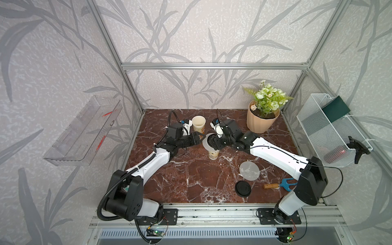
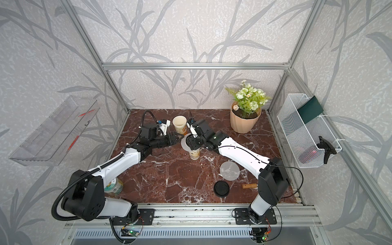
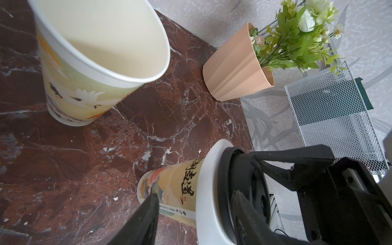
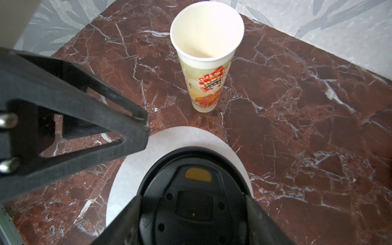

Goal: Put the leak-proof paper on the milk tea cups
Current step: Secure the cup lid on the cup.

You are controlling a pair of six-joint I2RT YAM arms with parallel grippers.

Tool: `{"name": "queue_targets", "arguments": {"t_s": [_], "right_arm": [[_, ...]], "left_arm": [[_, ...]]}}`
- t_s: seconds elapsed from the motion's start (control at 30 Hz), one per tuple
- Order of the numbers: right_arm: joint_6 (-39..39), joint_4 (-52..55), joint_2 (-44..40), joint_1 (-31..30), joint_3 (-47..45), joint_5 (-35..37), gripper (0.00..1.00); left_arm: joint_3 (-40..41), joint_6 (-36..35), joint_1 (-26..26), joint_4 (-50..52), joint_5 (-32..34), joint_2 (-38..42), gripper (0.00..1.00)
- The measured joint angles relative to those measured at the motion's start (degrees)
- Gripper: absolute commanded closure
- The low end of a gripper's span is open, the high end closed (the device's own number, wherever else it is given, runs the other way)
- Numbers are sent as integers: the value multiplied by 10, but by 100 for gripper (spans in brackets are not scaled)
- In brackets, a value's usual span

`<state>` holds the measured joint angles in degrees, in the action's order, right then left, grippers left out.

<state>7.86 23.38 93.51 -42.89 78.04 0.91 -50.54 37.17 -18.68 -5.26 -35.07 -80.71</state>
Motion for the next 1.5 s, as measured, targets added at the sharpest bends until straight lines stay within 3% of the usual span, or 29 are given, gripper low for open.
{"name": "queue_targets", "arguments": {"t_s": [0.83, 1.03, 1.3, 1.5], "right_arm": [[-1, -25, 1, 0, -14, -10, 20], [-2, -51, 0, 0, -28, -10, 21], [-2, -105, -17, 0, -74, -10, 26], [1, -156, -34, 0, -116, -10, 26]], "left_arm": [[0, -1, 0, -4, -14, -13, 52], [0, -2, 0, -3, -15, -20, 46], [-59, -20, -14, 30, 6, -34, 27], [-114, -47, -42, 51, 29, -71, 27]]}}
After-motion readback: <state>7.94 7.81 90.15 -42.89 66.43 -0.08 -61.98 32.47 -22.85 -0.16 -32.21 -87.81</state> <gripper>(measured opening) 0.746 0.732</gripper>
